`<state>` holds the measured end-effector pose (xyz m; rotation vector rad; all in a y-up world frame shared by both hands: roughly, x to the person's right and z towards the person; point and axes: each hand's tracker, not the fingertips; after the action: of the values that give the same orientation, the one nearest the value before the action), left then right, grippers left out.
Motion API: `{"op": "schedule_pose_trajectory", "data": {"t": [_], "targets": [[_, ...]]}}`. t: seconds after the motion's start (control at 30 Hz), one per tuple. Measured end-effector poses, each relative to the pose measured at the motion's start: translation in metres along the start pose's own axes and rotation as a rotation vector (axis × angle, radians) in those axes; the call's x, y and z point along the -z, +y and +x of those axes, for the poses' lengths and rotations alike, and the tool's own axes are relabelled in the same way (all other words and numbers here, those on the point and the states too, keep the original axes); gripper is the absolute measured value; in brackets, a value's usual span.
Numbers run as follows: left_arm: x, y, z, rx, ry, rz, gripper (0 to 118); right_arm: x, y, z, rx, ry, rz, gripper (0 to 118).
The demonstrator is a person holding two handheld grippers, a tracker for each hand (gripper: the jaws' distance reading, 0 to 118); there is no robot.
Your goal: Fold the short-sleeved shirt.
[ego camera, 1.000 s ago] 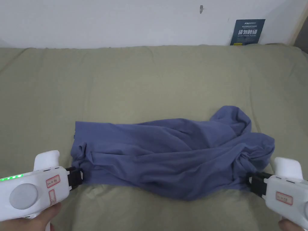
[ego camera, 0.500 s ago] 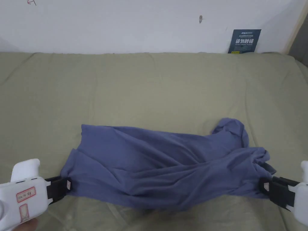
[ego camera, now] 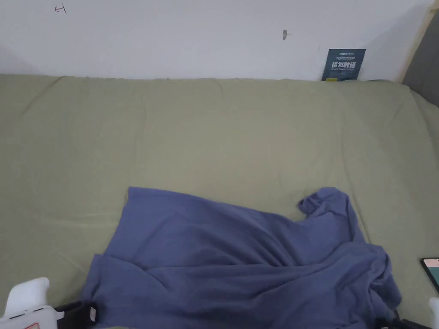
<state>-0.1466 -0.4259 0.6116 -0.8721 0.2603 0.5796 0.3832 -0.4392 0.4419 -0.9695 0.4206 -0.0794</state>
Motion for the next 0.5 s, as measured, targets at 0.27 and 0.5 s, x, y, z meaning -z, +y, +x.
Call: {"op": "schedule_pose_trajectory", "data": {"t": [0.27, 0.5], "targets": [[-0.041, -0.028, 0.007, 0.163, 0.027, 0.041, 116, -0.053, -0.012, -0.016, -0.069, -0.06, 0.178, 118], [-0.029, -0.012, 0.035, 0.326, 0.137, 0.128, 0, -0.059, -0.008, -0.041, -0.068, -0.053, 0.171, 0]]}}
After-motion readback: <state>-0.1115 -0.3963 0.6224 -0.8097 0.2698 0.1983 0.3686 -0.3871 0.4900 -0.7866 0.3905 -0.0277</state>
